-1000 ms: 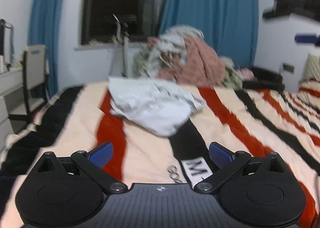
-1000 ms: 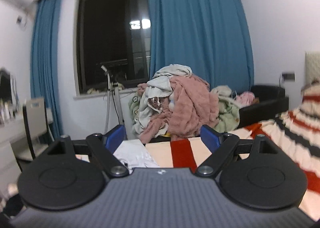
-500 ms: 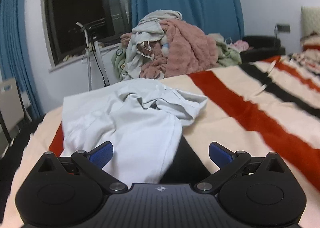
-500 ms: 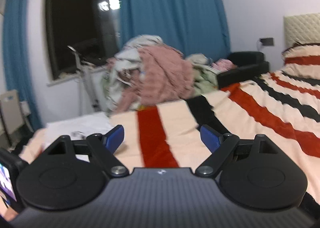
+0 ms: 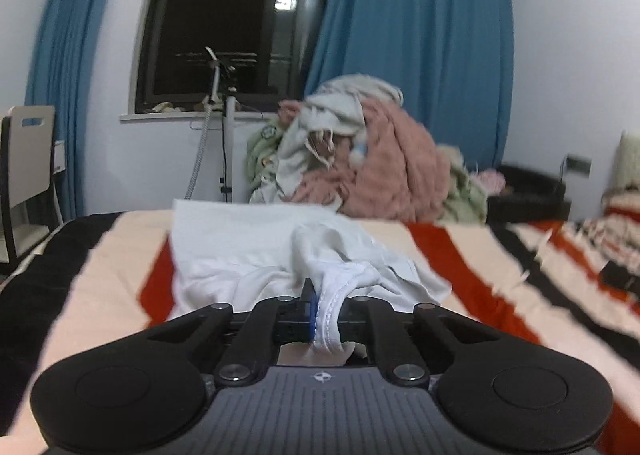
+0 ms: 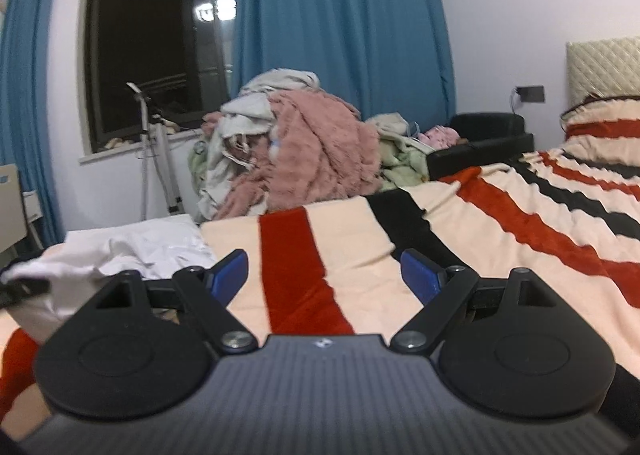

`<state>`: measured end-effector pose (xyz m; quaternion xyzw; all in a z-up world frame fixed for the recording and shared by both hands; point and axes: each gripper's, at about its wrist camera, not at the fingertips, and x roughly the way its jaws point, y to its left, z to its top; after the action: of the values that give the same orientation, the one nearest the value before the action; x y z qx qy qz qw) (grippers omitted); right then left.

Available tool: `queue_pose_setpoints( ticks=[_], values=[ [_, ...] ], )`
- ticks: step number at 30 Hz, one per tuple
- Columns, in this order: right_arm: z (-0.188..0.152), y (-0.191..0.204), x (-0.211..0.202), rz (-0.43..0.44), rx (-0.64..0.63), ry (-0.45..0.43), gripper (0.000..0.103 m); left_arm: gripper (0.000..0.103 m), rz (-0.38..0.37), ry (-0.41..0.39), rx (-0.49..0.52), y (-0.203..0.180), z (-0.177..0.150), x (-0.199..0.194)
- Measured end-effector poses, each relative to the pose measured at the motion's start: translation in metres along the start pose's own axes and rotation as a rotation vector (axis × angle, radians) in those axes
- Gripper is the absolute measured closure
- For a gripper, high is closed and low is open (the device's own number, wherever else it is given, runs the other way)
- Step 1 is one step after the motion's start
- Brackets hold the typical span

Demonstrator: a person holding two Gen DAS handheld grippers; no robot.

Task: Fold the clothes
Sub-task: 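Grasp the T-shirt hem with the left gripper while the right gripper grasps another edge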

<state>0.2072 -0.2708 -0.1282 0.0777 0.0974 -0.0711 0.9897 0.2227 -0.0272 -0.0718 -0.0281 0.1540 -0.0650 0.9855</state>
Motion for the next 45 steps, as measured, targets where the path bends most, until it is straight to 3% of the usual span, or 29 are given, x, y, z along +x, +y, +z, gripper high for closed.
queue_pose_setpoints(
  ticks=[6,14,16,18,21,23,26,30,31,32,33,37,41,45],
  values=[
    [0.0,0.02,-0.027,0.058,-0.048,-0.007,0.018,0.097,-0.037,-0.042,-0.026,0.024,0.01,-0.065],
    [-0.011,0.047,-0.066,0.21,-0.059,0.16,0.018,0.097,-0.086,0.009,-0.089,0.054,0.01,-0.154],
    [-0.019,0.057,-0.067,0.267,-0.061,0.208,0.018,0.097,-0.071,0.041,-0.113,0.064,0.002,-0.169],
    [-0.025,0.066,-0.065,0.323,-0.056,0.248,0.02,0.097,0.001,0.04,-0.127,0.07,-0.008,-0.182],
    [-0.032,0.083,-0.058,0.405,-0.049,0.257,0.034,0.097,0.085,0.01,-0.185,0.071,-0.021,-0.186],
    [-0.035,0.095,-0.053,0.455,-0.053,0.254,0.038,0.097,0.123,0.007,-0.195,0.069,-0.025,-0.182],
    [-0.04,0.111,-0.049,0.516,-0.106,0.25,0.057,0.097,0.164,0.01,-0.203,0.073,-0.027,-0.176],
    [-0.054,0.129,-0.045,0.519,-0.184,0.275,0.059,0.096,0.226,0.053,-0.244,0.084,-0.028,-0.158],
    [-0.059,0.132,-0.042,0.513,-0.192,0.3,0.063,0.096,0.235,0.072,-0.264,0.088,-0.029,-0.151],
    [-0.062,0.133,-0.039,0.498,-0.197,0.314,0.079,0.096,0.244,0.092,-0.284,0.093,-0.029,-0.143],
    [-0.063,0.132,-0.038,0.478,-0.186,0.308,0.088,0.096,0.25,0.106,-0.303,0.097,-0.031,-0.138],
    [-0.043,0.115,-0.048,0.48,-0.073,0.204,0.091,0.096,0.256,0.146,-0.334,0.106,-0.035,-0.132],
    [-0.017,0.105,-0.071,0.481,-0.058,0.072,0.092,0.095,0.23,0.16,-0.309,0.1,-0.034,-0.137],
    [0.001,0.095,-0.09,0.488,-0.043,0.004,0.093,0.085,0.203,0.181,-0.268,0.087,-0.033,-0.148]
  ],
)
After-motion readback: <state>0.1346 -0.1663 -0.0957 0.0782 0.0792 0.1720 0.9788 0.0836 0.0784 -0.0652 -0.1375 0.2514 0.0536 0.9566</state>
